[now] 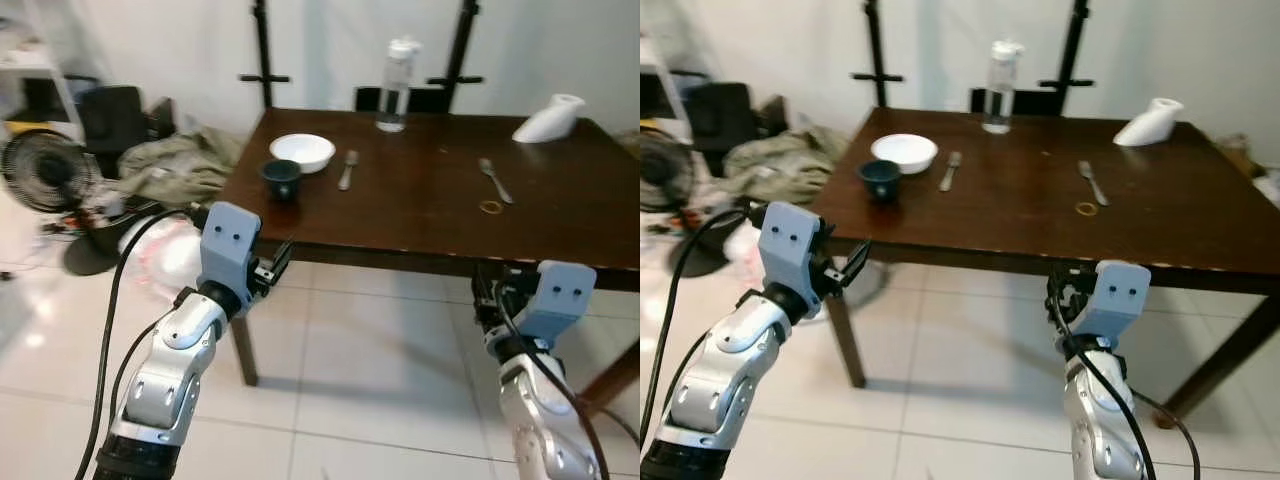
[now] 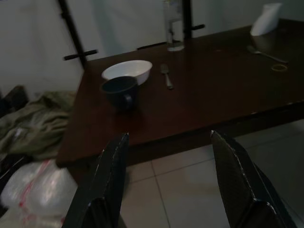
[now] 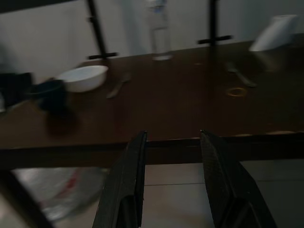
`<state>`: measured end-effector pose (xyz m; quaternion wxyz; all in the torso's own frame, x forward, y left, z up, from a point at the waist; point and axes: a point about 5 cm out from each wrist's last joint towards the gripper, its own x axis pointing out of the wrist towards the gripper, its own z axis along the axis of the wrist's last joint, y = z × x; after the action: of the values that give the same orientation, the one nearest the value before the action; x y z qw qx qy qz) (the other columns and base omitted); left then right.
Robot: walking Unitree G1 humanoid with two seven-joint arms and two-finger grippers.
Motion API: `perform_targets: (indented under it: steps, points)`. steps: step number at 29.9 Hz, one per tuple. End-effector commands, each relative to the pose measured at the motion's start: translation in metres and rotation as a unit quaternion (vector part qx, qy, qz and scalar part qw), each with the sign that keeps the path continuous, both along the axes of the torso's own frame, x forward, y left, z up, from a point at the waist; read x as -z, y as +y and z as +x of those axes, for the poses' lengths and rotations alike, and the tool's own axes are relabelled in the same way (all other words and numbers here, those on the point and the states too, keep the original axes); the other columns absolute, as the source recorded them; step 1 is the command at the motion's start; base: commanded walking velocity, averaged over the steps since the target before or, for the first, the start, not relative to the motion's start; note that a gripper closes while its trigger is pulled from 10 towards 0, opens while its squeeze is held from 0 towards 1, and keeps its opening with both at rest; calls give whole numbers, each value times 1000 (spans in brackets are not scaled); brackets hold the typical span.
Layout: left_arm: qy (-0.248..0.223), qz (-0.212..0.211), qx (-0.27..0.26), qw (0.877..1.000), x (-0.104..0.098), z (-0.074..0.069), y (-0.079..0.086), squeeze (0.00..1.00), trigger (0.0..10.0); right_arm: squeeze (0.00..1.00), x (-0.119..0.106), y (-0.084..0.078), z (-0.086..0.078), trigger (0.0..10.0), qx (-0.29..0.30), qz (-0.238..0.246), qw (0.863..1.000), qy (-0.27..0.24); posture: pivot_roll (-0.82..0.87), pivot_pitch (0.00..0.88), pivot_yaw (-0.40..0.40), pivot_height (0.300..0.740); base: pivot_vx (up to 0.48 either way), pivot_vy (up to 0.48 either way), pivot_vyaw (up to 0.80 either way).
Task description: Setting the table
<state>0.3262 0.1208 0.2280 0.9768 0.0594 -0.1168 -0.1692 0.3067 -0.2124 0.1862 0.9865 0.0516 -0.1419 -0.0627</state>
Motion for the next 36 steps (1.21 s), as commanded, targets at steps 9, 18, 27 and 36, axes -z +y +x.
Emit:
perform_targets:
  steps: [9,18,27,36]
  points:
    - [36,-17,-32,999,5,6,4,0,10000,0,4,2,-2,10000,-14,5,1000,11,42,92,99,740,0,0,172]
    - [52,-11,-65,996,9,9,7,0,10000,0,4,6,-2,10000,-27,0,1000,10,44,93,100,740,0,0,800]
    - [53,-8,-78,996,9,10,9,0,10000,0,3,6,-2,10000,-30,-2,1000,9,45,91,102,740,0,0,800]
    - [50,7,-106,993,11,12,12,0,10000,0,3,8,-2,10000,-36,-1,999,8,48,90,103,740,0,0,800]
